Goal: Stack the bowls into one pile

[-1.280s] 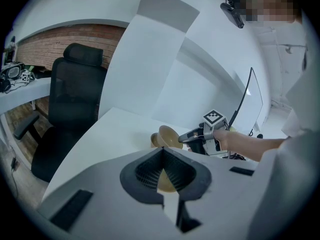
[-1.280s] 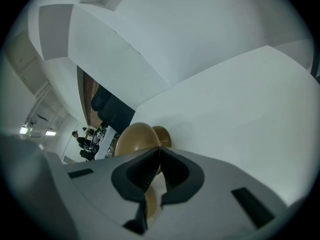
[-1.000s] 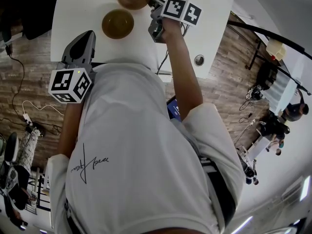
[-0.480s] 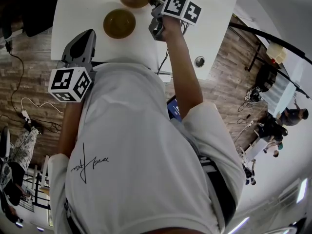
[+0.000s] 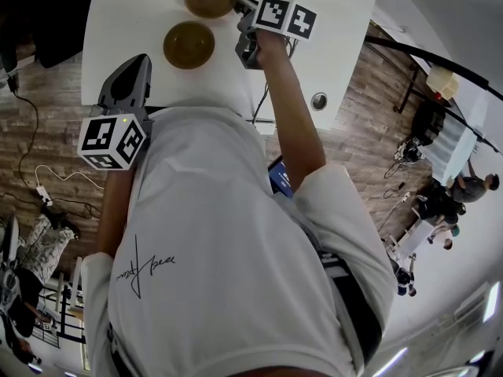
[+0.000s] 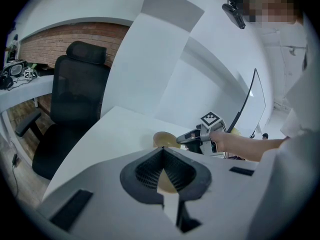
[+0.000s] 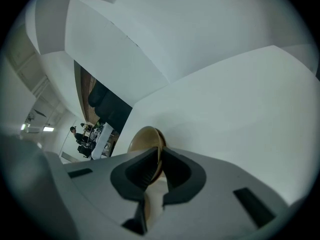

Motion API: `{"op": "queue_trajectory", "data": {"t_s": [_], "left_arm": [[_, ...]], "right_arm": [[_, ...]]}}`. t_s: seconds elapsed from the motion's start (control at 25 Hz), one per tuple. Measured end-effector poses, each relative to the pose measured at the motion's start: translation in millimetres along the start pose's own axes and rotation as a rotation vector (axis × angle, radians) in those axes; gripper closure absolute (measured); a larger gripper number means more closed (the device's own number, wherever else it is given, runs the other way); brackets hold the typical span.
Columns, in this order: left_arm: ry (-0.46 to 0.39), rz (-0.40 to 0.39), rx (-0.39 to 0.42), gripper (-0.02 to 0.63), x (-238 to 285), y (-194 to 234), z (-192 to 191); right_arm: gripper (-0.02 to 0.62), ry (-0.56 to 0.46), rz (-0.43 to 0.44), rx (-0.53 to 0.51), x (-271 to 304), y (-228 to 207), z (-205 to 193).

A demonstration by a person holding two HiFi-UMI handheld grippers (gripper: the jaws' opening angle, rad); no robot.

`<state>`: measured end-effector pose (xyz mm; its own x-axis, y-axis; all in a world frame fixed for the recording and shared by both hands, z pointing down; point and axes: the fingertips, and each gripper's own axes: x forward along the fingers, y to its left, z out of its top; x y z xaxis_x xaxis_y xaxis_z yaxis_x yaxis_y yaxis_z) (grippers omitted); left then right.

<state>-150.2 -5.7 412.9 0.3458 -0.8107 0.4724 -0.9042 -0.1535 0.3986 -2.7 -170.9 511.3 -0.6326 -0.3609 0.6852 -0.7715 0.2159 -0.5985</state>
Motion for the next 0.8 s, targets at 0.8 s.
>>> {"op": "queue_trajectory", "data": {"t_s": [0.8], "left_arm": [[0.004, -0.034, 0.004, 0.598, 7, -4, 2]], "right_arm": [[0.565, -0.041, -0.041, -0.044, -20, -5, 2]]}}
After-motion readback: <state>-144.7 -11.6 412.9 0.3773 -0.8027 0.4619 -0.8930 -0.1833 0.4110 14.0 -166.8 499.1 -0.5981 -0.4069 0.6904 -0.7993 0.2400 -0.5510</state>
